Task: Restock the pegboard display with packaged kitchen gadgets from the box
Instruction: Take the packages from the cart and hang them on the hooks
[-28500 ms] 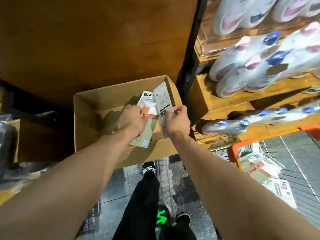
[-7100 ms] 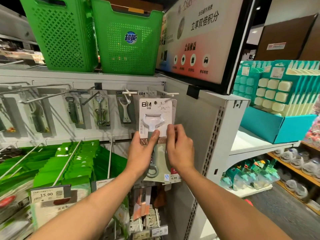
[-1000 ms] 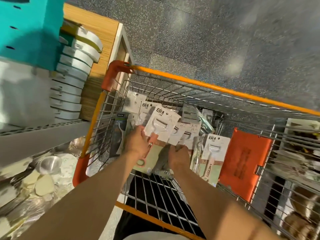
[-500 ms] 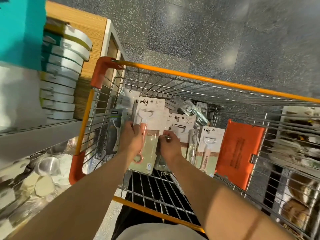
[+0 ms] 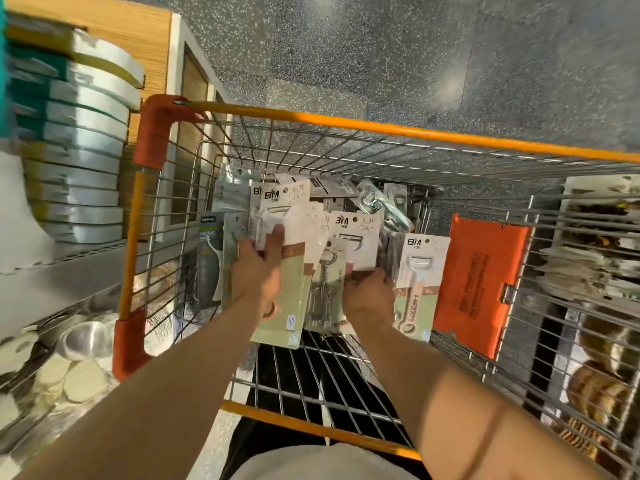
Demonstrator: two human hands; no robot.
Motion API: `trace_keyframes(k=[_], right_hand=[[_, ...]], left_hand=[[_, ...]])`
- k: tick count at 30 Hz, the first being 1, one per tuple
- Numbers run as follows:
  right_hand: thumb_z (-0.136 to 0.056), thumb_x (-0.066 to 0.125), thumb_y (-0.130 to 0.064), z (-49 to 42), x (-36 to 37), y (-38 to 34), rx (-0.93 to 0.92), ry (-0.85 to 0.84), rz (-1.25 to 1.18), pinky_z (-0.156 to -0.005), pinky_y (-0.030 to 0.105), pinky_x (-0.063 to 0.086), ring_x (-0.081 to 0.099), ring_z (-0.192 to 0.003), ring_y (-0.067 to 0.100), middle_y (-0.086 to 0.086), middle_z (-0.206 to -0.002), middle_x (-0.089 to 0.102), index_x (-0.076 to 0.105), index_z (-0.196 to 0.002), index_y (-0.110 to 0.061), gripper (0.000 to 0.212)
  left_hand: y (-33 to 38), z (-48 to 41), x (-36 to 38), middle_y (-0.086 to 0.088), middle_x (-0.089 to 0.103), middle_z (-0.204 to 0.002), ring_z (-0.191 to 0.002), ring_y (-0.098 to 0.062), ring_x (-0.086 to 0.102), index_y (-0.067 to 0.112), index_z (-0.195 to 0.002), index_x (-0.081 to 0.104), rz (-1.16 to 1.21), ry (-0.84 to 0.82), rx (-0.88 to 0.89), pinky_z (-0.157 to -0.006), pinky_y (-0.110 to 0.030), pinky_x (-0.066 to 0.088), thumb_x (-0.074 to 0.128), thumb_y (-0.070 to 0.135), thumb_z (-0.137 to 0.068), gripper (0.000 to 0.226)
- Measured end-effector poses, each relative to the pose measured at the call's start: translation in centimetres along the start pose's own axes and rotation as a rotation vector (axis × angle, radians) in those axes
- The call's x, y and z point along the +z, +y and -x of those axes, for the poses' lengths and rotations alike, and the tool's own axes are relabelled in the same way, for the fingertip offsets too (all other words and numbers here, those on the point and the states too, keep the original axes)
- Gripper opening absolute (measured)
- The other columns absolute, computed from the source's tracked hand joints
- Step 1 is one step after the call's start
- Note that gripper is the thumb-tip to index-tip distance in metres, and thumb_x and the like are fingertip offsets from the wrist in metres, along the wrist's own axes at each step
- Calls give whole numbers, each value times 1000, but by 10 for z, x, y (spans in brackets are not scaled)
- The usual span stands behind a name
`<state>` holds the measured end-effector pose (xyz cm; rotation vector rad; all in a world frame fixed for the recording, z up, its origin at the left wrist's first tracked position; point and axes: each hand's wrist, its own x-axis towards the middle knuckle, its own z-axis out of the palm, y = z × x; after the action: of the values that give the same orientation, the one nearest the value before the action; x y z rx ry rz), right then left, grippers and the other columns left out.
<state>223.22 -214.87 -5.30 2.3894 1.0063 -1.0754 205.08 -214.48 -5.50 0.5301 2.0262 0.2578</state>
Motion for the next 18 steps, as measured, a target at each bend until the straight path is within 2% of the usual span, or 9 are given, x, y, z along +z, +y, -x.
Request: trace_keyframes(k=[4,9,11,12,13,15,16,18], right_hand=[[-98,59,-23,-6,0,-6,9,23,-73,-91,43,57,64,-108,36,14,-117,65,52,-127,-6,34],[-103,46,-19,-7,-2,-8,-105,57,-112,-82,34,52,61,-91,29,15,-116,62,58,-118,-5,23],[-104,43,-17,1,-8,-11,-120,90,-145,-82,41,57,62,-89,28,13,-109,62,52,-108,-11,12],[-105,41,-17,4,-13,-12,-120,119,-169,-77,45,59,63,-87,28,10,-101,62,48,-103,-16,7],[-106,40,-17,6,-16,-12,-113,147,-191,-69,43,57,63,-82,28,7,-93,62,44,-100,-19,7],[-109,37,-22,17,-29,-16,-133,177,-200,-53,29,40,58,-73,27,1,-78,56,40,-99,-20,10],[-110,36,-25,23,-36,-18,-149,184,-215,-50,26,31,55,-70,26,-1,-73,53,40,-99,-20,13],[-111,35,-27,37,-50,-24,-203,188,-265,-51,26,28,52,-70,24,-5,-71,50,42,-100,-18,16]], left_hand=[[0,-1,1,-14,69,-104,-66,-16,62,12,-148,36,48,-110,-39,-56,-28,44,51,80,-90,90],[4,2,0,4,62,-95,-75,-16,64,13,-152,32,2,-106,-63,-60,-27,44,49,77,-95,88],[4,4,-3,2,65,-103,-84,-22,68,13,-155,31,2,-90,-60,-71,-34,53,49,81,-92,95],[6,5,-5,1,66,-113,-94,-24,68,12,-157,30,21,-84,-67,-82,-39,56,49,84,-90,100],[7,5,-6,-1,65,-124,-104,-26,66,12,-159,29,34,-78,-68,-95,-43,55,48,88,-86,107],[15,16,-15,-7,62,-138,-121,-33,63,14,-158,31,80,-60,-58,-106,-51,51,47,95,-77,115],[18,21,-18,-7,63,-135,-122,-33,62,15,-154,36,107,-49,-55,-107,-51,50,49,94,-78,111],[27,36,-27,-4,66,-122,-114,-31,63,16,-144,45,156,-26,-47,-103,-47,50,52,89,-83,95]])
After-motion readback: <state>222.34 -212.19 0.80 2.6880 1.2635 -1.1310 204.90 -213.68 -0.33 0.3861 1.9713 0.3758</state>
